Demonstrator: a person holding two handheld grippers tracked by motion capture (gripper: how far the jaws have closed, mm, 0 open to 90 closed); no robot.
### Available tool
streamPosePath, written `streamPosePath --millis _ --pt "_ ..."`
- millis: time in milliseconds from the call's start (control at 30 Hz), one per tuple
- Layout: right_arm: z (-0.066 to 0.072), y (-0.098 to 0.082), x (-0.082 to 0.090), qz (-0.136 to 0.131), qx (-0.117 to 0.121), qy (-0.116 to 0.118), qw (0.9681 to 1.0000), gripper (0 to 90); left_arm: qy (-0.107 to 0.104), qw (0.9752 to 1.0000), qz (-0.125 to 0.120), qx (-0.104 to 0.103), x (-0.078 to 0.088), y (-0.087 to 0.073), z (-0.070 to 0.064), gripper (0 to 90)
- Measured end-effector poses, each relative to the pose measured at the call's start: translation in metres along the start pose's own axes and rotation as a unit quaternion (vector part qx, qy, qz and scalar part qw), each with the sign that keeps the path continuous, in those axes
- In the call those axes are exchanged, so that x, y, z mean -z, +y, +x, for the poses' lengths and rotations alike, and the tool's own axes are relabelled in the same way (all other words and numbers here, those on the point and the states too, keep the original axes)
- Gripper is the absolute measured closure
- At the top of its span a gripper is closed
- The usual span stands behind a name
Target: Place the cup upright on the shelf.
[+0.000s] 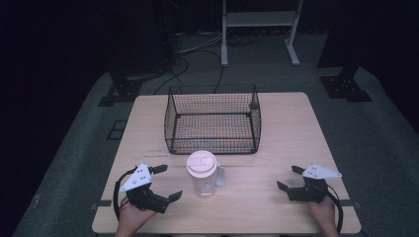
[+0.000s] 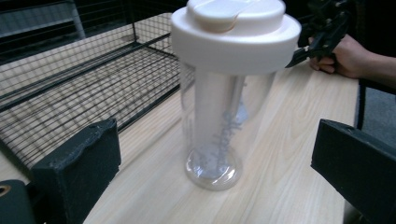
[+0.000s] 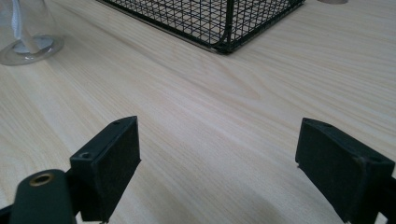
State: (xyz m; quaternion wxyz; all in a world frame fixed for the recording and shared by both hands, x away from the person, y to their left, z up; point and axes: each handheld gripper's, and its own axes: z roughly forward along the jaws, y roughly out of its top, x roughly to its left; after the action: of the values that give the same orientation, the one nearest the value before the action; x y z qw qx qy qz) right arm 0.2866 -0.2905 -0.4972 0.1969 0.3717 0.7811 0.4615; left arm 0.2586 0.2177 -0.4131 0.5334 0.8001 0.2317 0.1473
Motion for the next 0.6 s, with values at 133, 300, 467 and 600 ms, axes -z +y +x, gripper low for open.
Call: streamPosePath --millis 133,300,467,600 --pt "0.000 0.000 0.000 0.000 -0.001 0.001 1.0000 12.9 -0.013 0.9999 0.009 0.002 -0.006 0.006 0.000 0.4" --pt "0.000 0.000 0.000 -0.001 0.000 0.001 1.0000 12.9 -0.024 0.9996 0.014 -0.007 -0.010 0.012 -0.002 0.4" --pt "0.000 0.000 0.000 -0.001 -0.001 0.002 1.0000 12.9 -0.037 0.9988 0.026 -0.016 -0.020 0.020 -0.005 0.4" --pt "0.000 0.000 0.000 -0.002 -0.001 0.003 1.0000 12.9 -0.042 0.9984 0.033 -0.020 -0.025 0.024 -0.006 0.0"
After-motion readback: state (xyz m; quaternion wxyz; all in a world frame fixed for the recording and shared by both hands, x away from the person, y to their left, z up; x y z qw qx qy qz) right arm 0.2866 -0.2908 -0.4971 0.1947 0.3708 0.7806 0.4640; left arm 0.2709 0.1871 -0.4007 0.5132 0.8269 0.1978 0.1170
